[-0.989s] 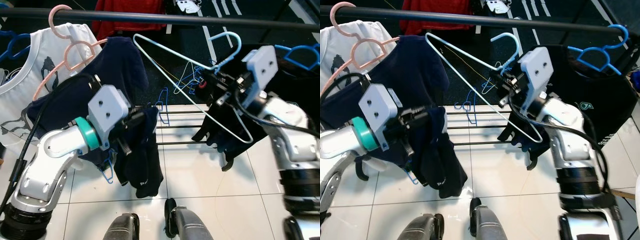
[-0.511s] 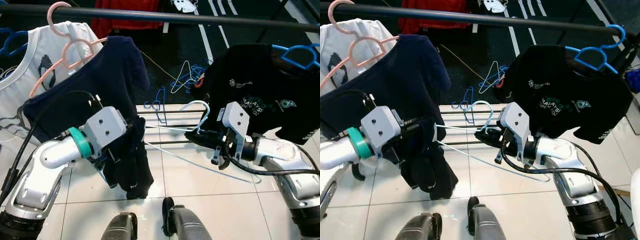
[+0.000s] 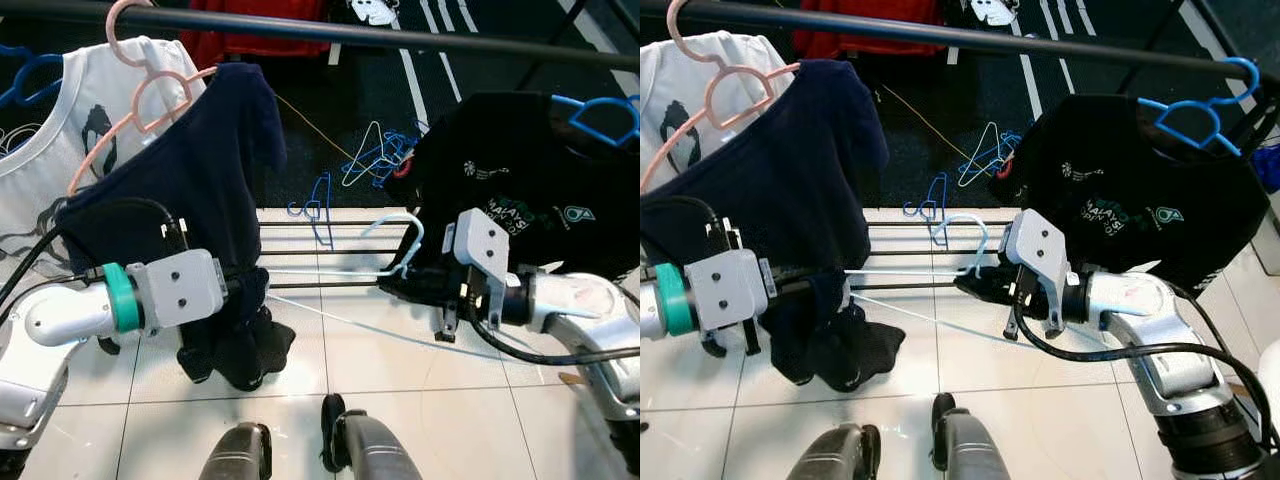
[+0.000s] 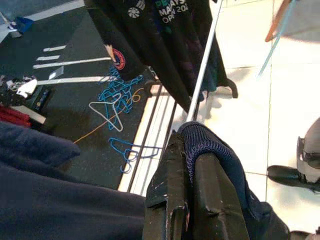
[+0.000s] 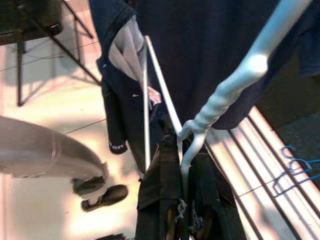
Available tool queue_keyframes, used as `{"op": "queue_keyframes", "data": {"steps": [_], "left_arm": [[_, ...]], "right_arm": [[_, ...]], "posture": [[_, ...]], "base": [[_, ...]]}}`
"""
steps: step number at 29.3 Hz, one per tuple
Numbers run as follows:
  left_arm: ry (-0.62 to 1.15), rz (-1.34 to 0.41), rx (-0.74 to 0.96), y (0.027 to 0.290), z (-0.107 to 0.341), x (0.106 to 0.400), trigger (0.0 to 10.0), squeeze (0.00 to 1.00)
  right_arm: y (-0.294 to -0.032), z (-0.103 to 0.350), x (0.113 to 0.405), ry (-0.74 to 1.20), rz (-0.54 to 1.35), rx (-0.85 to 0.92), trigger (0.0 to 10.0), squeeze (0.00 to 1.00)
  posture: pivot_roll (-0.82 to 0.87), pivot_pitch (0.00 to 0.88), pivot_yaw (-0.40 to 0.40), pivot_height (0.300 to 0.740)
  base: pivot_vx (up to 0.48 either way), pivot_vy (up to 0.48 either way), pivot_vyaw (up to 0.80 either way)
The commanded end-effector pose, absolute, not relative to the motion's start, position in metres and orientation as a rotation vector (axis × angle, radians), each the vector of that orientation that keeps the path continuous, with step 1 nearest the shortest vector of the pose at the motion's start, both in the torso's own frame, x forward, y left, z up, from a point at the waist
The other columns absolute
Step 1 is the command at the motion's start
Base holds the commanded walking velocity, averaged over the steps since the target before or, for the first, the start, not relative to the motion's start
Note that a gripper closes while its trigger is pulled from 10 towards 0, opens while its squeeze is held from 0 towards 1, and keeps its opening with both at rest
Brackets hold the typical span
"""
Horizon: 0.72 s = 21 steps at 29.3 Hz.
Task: Hang hanger
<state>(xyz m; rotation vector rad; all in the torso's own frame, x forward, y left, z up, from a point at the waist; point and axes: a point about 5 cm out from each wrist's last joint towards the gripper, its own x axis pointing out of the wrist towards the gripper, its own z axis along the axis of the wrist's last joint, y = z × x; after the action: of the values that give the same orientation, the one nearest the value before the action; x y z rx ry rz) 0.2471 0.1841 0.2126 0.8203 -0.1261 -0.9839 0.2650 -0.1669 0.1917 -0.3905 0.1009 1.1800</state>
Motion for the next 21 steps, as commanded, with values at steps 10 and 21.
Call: {"op": "queue_keyframes", "data": {"steps": [10,21], "left_arm": [[0.007,-1.289,0.607,0.188,0.222,0.226,10.0,0.0],[-0.011,-1.409,0.48,0.175,0.231,0.226,10.0,0.0]], "right_arm": [[-0.167,0.188,0.25,0.158,1.304,-0.411,10.0,0.0],[-0.16,0.199,0.246,0.12,1.349,-0.415,10.0,0.0]], "posture": [[-0.04,0.162,-0.019,0.74],[-0.05,0.153,-0.003,0.74]], "base": [[0.0,0.0,0.0],[0.0,0.0,0.0]]}}
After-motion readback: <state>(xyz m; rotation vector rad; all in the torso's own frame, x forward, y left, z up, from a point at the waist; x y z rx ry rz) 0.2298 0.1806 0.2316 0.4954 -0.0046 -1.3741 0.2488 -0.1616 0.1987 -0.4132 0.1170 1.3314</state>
